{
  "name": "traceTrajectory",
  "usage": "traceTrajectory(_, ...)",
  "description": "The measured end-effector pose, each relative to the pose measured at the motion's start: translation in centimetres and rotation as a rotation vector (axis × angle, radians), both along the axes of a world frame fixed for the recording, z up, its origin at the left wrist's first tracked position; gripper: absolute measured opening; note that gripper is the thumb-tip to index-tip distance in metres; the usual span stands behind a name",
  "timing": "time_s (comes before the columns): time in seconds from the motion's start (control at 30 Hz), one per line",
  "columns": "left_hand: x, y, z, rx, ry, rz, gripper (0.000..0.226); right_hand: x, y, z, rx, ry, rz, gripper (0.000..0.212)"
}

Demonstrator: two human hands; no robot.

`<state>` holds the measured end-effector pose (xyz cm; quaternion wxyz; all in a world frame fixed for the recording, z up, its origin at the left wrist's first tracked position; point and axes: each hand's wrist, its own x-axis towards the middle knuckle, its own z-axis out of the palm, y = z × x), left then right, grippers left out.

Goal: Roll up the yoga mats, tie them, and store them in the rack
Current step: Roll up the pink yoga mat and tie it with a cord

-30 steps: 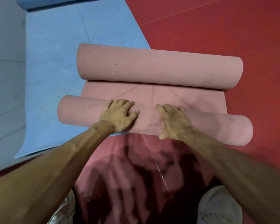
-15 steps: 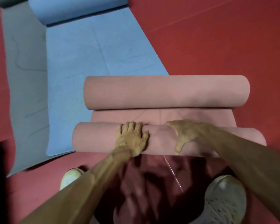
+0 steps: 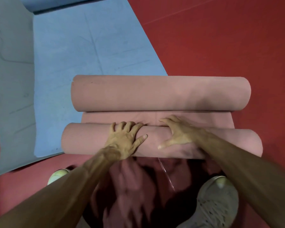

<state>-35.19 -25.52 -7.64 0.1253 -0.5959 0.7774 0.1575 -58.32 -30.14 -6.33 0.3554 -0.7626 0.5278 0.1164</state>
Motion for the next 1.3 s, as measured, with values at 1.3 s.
traceTrajectory(1.3,0.2,-15.9,-2.7,-0.227,0.33,0.135,0.053,1.2,-2.6,-2.0,-0.509,0.298,0.232,0.13)
